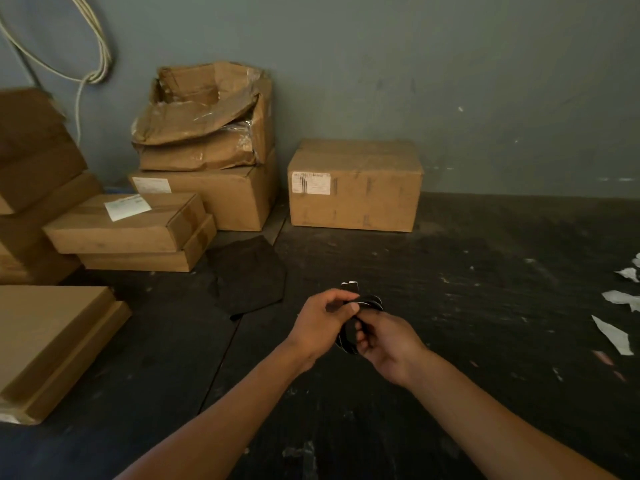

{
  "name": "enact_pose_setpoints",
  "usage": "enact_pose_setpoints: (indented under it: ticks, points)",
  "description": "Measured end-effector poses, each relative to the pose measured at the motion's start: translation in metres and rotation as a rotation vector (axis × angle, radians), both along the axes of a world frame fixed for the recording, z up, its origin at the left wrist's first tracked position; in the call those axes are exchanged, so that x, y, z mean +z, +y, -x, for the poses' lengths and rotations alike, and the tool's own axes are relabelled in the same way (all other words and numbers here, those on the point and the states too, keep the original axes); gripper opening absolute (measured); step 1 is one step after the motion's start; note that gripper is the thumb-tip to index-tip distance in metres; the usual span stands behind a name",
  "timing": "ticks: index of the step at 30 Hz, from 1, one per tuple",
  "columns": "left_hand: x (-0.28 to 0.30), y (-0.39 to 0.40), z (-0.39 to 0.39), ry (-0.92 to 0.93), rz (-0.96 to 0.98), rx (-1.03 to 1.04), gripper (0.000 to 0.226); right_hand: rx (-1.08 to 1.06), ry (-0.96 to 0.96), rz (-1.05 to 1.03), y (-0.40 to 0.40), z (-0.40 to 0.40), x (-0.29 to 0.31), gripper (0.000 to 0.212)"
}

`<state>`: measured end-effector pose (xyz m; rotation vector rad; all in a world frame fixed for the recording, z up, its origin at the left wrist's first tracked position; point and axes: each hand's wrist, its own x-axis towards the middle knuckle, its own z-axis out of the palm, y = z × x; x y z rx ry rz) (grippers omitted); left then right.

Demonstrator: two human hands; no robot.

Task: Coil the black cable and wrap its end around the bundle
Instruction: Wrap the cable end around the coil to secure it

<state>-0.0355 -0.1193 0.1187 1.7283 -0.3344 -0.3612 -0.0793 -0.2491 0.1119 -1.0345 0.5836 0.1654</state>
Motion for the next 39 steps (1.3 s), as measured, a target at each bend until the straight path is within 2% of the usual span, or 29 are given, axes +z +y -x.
enact_pose_setpoints:
  ticks: [7,13,16,22,25,28,30,32,34,37,39]
  points:
    - [-0.001,-0.001,-0.004,-0.019,0.049,0.064,0.027,0.096,-0.097,0.001,-0.007,0.006,0.006,0.018]
    - [-0.005,-0.002,-0.003,-0.071,0.029,0.089,0.026,0.098,-0.13,0.332,-0.009,0.016,0.008,0.013]
    - [-0.007,-0.004,-0.002,-0.078,0.044,0.152,0.025,0.023,-0.175,0.406,-0.009,0.017,0.006,0.016]
    - [-0.008,-0.005,-0.005,-0.125,0.014,0.162,0.032,-0.024,-0.306,0.423,-0.012,0.012,0.008,0.015]
    - [-0.006,-0.004,-0.008,-0.196,-0.01,0.101,0.031,-0.02,-0.34,0.336,-0.015,0.009,0.012,0.017]
    - [-0.006,-0.001,-0.012,-0.248,-0.056,0.058,0.029,0.035,-0.368,0.242,-0.019,0.012,0.013,0.026]
    - [-0.007,0.0,-0.013,-0.245,-0.066,0.034,0.03,0.069,-0.374,0.27,-0.02,0.015,0.01,0.03]
    - [-0.009,0.002,-0.012,-0.225,-0.08,0.008,0.032,0.091,-0.378,0.43,-0.021,0.016,0.006,0.028]
    - [-0.012,0.003,-0.01,-0.212,-0.108,-0.021,0.031,0.118,-0.404,0.708,-0.021,0.016,0.004,0.021]
    - [-0.013,0.003,-0.007,-0.202,-0.132,-0.055,0.03,0.134,-0.506,1.11,-0.023,0.017,0.003,0.014]
    - [-0.01,0.002,-0.005,-0.189,-0.133,-0.074,0.033,0.129,-0.58,1.28,-0.024,0.018,0.002,0.013]
